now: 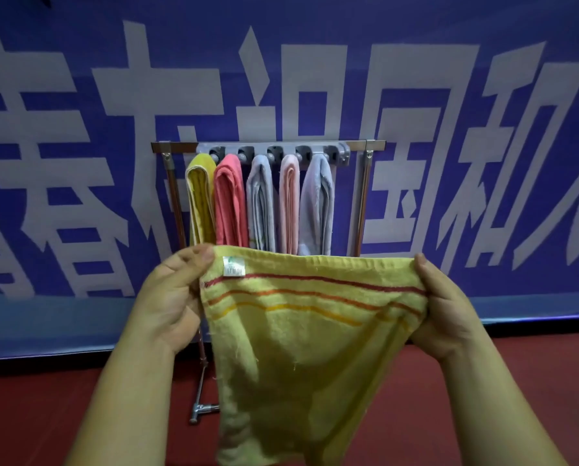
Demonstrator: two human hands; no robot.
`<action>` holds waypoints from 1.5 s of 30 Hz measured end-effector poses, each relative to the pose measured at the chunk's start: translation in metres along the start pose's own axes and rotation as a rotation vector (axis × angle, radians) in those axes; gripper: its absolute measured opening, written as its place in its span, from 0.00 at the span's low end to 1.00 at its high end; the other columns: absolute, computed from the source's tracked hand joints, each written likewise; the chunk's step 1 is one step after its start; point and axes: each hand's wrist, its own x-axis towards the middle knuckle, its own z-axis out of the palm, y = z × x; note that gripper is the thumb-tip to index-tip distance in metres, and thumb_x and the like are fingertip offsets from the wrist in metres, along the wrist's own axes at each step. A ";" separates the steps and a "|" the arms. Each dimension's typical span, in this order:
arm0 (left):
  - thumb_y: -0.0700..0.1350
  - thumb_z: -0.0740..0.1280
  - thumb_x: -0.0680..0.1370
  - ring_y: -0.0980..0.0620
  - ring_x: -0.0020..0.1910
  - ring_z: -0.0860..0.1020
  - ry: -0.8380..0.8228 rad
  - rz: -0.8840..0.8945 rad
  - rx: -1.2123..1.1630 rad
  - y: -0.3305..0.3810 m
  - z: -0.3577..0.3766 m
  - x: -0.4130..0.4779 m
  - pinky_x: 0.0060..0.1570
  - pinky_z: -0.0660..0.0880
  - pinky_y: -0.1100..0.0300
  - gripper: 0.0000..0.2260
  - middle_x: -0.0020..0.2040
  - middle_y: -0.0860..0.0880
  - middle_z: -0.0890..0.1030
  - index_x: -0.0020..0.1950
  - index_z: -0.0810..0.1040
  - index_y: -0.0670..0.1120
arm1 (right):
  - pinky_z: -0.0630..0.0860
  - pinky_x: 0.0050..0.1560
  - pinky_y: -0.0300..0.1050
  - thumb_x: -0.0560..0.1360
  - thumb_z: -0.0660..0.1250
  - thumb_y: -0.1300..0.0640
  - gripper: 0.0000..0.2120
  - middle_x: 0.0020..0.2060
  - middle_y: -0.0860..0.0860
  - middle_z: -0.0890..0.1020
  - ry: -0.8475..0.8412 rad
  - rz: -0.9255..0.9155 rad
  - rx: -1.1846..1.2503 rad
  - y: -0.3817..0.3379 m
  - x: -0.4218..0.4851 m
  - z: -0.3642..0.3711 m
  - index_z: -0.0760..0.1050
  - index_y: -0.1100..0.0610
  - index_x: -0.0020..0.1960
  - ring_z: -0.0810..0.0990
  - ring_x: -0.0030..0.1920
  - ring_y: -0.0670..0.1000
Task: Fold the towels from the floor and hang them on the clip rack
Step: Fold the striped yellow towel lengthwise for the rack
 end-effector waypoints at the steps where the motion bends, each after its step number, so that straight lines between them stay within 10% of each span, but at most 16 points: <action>1: 0.44 0.75 0.76 0.48 0.38 0.86 0.012 -0.074 0.024 -0.009 -0.008 0.003 0.38 0.86 0.53 0.09 0.47 0.43 0.87 0.54 0.84 0.44 | 0.78 0.64 0.71 0.81 0.70 0.46 0.25 0.59 0.67 0.81 0.023 0.034 0.008 0.004 0.004 -0.003 0.77 0.65 0.67 0.82 0.59 0.68; 7: 0.35 0.72 0.81 0.50 0.32 0.86 0.173 -0.192 0.219 -0.072 -0.012 0.001 0.30 0.81 0.60 0.02 0.47 0.36 0.87 0.51 0.84 0.37 | 0.83 0.40 0.55 0.81 0.72 0.51 0.12 0.39 0.61 0.83 0.293 0.082 -0.372 0.043 0.024 0.009 0.81 0.60 0.49 0.84 0.37 0.59; 15: 0.36 0.66 0.85 0.44 0.50 0.89 -0.012 -0.213 0.204 -0.109 0.035 -0.027 0.48 0.86 0.55 0.07 0.51 0.38 0.89 0.60 0.82 0.37 | 0.78 0.42 0.55 0.79 0.71 0.59 0.07 0.39 0.60 0.87 0.198 -0.091 -0.524 0.082 0.017 0.042 0.81 0.50 0.55 0.81 0.38 0.57; 19: 0.36 0.65 0.85 0.39 0.54 0.88 -0.073 -0.175 0.337 -0.130 0.042 -0.038 0.59 0.82 0.42 0.08 0.51 0.41 0.89 0.59 0.84 0.42 | 0.77 0.40 0.50 0.81 0.66 0.67 0.07 0.35 0.57 0.82 0.052 -0.044 -0.477 0.096 0.006 0.051 0.81 0.60 0.47 0.80 0.37 0.57; 26: 0.37 0.67 0.85 0.53 0.46 0.88 -0.065 -0.109 0.487 -0.137 0.033 -0.041 0.44 0.80 0.63 0.10 0.48 0.48 0.90 0.58 0.86 0.48 | 0.77 0.36 0.42 0.77 0.70 0.67 0.07 0.39 0.61 0.87 -0.114 0.129 -0.518 0.104 -0.005 0.053 0.82 0.66 0.54 0.84 0.37 0.52; 31: 0.37 0.67 0.85 0.52 0.50 0.88 -0.090 -0.094 0.493 -0.134 0.028 -0.047 0.49 0.81 0.61 0.10 0.49 0.49 0.90 0.59 0.86 0.47 | 0.85 0.54 0.55 0.80 0.72 0.64 0.07 0.43 0.62 0.88 -0.133 0.113 -0.584 0.106 -0.006 0.059 0.79 0.68 0.54 0.89 0.44 0.57; 45: 0.35 0.68 0.83 0.54 0.53 0.88 -0.260 -0.126 0.561 -0.119 0.024 -0.051 0.56 0.82 0.60 0.12 0.50 0.49 0.90 0.61 0.86 0.48 | 0.86 0.46 0.55 0.81 0.71 0.58 0.06 0.36 0.54 0.88 -0.160 -0.002 -0.920 0.103 -0.009 0.069 0.79 0.59 0.48 0.88 0.36 0.55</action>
